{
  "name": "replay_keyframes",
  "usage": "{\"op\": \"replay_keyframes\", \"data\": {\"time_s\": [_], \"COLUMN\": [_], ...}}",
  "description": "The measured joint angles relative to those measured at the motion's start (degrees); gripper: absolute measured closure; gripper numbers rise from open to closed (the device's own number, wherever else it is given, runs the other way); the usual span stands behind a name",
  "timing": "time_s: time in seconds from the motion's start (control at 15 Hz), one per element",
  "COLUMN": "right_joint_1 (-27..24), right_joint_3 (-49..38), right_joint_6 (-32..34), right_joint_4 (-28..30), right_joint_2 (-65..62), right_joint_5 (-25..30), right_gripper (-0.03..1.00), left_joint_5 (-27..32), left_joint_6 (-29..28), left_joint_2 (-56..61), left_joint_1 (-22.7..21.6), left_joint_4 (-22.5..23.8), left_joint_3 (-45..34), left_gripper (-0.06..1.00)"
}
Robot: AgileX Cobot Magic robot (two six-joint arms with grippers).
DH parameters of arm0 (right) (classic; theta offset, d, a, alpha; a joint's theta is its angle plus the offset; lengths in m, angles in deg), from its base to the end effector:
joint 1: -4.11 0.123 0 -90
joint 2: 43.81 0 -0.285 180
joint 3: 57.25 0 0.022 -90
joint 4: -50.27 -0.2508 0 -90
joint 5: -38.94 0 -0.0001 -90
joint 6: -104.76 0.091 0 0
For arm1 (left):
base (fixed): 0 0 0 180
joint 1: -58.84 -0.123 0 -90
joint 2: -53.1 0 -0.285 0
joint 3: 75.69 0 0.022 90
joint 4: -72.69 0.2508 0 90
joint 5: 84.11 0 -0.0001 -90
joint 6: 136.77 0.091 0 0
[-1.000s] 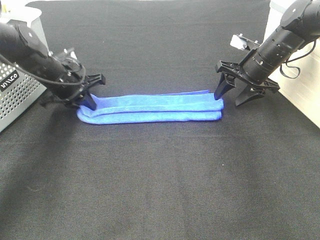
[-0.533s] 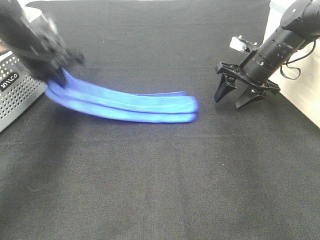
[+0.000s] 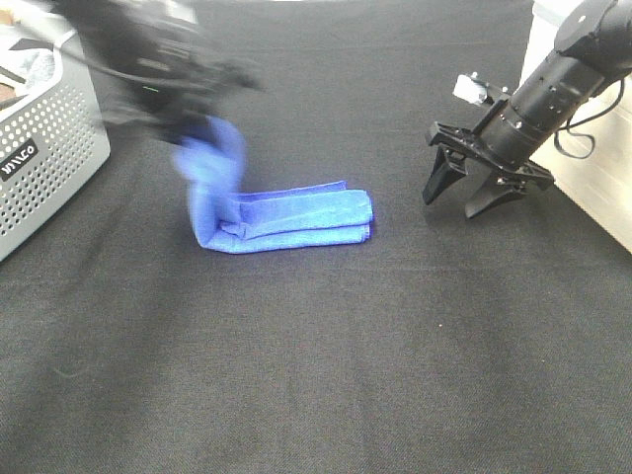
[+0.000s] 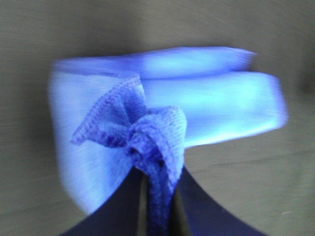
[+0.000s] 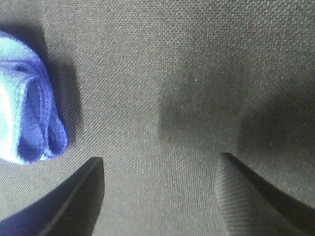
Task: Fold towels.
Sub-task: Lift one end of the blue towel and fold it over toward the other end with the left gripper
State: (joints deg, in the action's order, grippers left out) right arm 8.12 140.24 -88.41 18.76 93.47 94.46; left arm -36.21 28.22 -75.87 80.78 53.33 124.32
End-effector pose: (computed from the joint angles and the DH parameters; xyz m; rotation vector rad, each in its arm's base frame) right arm 0.4470 0.0707 0.1297 -0.0025 2.9477 0.6852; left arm 0.4188 -0.1928 0.2038 -0.0776 2.7974 -0.5774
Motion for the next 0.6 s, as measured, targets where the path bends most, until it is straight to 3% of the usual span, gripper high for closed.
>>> {"op": "replay_keyframes", "data": {"time_s": [0.33,0.53,0.6], "right_joint_1": [0.0,0.0,0.0], "right_joint_3": [0.0,0.0,0.0], "right_joint_6": [0.0,0.0,0.0], "right_joint_4": [0.9,1.1,1.1], "right_joint_2": [-2.7,-2.7,-2.7], "right_joint_5": [1.1,1.5,1.5], "right_gripper": [0.35,0.35,0.35], "left_joint_5": [0.9,1.3,1.3], "left_joint_6": [-3.3,-4.6,-4.6], "left_joint_2": [-12.6,-15.4,-15.4], "left_joint_1": [6.3,6.9,6.9], "left_joint_4": [-3.7,-6.9,-6.9], "left_joint_3": [14.5,18.4,18.4], "left_gripper": [0.84,0.65,0.65]}}
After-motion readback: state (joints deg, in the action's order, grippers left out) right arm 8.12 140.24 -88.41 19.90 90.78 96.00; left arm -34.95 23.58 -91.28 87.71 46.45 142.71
